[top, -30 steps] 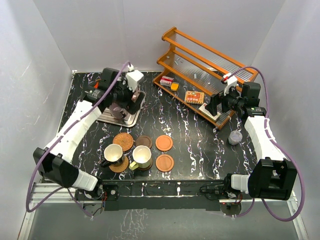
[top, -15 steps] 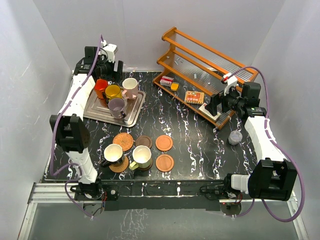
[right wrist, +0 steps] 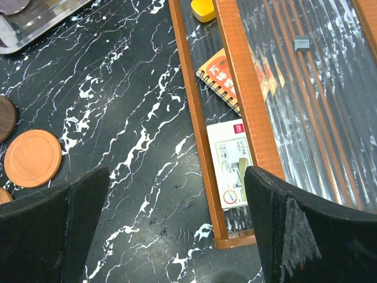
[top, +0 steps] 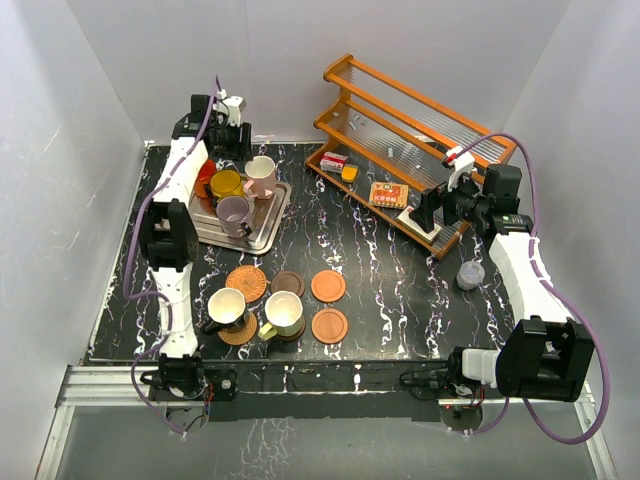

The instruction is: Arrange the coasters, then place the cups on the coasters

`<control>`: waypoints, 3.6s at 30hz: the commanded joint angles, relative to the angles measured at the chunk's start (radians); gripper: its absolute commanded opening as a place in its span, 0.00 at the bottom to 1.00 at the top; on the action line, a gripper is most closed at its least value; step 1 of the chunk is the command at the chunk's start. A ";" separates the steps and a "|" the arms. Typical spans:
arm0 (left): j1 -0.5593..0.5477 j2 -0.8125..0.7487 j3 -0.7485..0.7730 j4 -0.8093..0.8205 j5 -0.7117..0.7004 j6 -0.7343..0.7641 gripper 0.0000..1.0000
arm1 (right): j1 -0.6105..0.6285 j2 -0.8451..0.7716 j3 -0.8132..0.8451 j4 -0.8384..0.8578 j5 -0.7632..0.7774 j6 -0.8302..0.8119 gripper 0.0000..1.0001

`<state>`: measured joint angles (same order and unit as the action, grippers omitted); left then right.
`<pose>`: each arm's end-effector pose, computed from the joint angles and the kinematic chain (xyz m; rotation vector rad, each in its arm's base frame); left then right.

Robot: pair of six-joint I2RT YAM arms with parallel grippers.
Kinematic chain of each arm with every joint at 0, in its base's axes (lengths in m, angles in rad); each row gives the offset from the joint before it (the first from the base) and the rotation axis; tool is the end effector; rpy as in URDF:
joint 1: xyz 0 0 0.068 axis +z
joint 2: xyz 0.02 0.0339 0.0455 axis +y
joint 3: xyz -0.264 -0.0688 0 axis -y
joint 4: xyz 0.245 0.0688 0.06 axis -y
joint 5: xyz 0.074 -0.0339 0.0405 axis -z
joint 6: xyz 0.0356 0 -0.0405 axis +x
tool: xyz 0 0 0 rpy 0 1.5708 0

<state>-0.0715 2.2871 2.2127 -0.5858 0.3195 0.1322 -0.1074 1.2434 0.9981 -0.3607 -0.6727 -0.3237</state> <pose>0.5251 -0.0488 0.2881 0.3971 2.1750 -0.3222 0.2719 -0.0070 0.3042 -0.5889 1.9790 0.4662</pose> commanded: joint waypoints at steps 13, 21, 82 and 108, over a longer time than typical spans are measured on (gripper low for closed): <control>-0.038 0.080 0.076 -0.083 0.012 0.052 0.37 | -0.006 -0.038 -0.011 0.072 -0.031 -0.002 0.98; -0.071 0.108 0.094 -0.095 -0.052 0.081 0.31 | -0.006 -0.041 -0.013 0.075 -0.032 0.000 0.98; -0.860 -0.733 -0.881 0.049 -0.238 -0.297 0.00 | -0.040 -0.030 -0.027 0.086 0.007 -0.018 0.98; -1.018 -0.695 -0.954 -0.036 -0.407 -0.488 0.00 | -0.055 0.002 -0.037 0.093 0.023 -0.026 0.98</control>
<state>-1.0836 1.6161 1.2732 -0.6178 -0.0711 -0.3077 -0.1539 1.2469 0.9630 -0.3309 -0.6537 -0.3382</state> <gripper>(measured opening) 0.118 0.983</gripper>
